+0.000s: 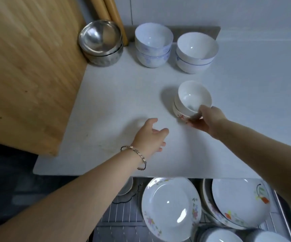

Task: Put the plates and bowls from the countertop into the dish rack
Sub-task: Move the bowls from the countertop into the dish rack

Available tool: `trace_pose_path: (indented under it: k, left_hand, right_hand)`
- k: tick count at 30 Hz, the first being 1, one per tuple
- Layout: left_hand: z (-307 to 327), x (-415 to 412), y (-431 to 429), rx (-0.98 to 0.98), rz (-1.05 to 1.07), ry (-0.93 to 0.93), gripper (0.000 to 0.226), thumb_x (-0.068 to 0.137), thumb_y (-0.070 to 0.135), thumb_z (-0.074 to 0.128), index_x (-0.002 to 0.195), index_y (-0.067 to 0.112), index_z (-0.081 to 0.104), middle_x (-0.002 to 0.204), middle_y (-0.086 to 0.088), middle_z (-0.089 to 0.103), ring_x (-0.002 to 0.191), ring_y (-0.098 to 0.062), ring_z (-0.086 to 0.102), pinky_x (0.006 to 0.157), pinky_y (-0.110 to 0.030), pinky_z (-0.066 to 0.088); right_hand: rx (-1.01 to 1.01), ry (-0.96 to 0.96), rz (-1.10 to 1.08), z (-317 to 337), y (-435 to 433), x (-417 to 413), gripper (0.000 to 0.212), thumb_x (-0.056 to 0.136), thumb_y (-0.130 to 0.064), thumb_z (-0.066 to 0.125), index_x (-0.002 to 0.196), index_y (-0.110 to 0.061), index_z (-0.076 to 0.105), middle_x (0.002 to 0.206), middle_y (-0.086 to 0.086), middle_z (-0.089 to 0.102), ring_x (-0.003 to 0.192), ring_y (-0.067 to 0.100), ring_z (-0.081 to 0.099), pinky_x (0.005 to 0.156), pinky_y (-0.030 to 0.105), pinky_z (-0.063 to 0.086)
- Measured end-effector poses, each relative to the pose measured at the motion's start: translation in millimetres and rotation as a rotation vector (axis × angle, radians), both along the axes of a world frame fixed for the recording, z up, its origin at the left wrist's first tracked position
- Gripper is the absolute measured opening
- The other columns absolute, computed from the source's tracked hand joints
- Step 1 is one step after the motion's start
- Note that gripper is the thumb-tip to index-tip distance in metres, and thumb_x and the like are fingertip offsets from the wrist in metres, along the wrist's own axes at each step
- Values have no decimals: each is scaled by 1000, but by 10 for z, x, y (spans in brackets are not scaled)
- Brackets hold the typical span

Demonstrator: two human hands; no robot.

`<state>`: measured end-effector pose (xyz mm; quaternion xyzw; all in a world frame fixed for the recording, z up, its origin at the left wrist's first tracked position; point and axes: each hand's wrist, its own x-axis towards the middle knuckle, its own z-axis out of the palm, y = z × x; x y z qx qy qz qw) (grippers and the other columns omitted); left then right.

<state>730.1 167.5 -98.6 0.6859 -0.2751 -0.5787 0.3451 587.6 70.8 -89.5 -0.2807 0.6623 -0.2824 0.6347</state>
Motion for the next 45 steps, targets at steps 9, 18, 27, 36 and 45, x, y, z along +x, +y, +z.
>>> trace_pose_path:
  k: [9, 18, 27, 36, 45]
  left_hand:
    - [331, -360, 867, 114, -112, 128, 51, 91, 4, 44, 125, 41, 33, 86, -7, 63, 66, -33, 67, 71, -43, 58]
    - [-319, -741, 2135, 195, -181, 30, 62, 87, -8, 41, 94, 54, 40, 104, 8, 53, 80, -9, 56, 66, -47, 59]
    - [-1626, -910, 2674, 510, -364, -140, 63, 88, -3, 41, 143, 23, 27, 130, -12, 49, 102, -28, 53, 71, -40, 57]
    - [-2226, -999, 2747, 532, -461, -86, 69, 86, -5, 42, 147, 18, 20, 140, -13, 47, 126, -29, 47, 102, -31, 43]
    - [-2521, -792, 2354, 604, 63, 46, 85, 64, 67, 55, 129, 13, 50, 121, -9, 62, 97, -23, 59, 81, -32, 49]
  right_hand:
    - [23, 117, 495, 214, 1520, -499, 27, 92, -7, 34, 118, -13, 41, 70, 15, 62, 52, 24, 65, 51, 29, 58]
    - [61, 417, 865, -260, 2475, -965, 26, 87, -24, 51, 112, -33, 49, 97, -4, 65, 82, 17, 60, 65, 23, 52]
    - [298, 519, 923, -1495, 3127, -793, 47, 93, -12, 43, 139, -20, 39, 134, 10, 55, 123, 28, 53, 102, 37, 44]
    - [355, 671, 766, -1870, 3265, -808, 44, 91, -12, 41, 134, -19, 44, 124, 11, 60, 115, 31, 57, 96, 42, 49]
    - [345, 761, 765, -1978, 3213, -766, 36, 91, -8, 37, 124, -14, 49, 118, 13, 62, 111, 33, 58, 90, 40, 48]
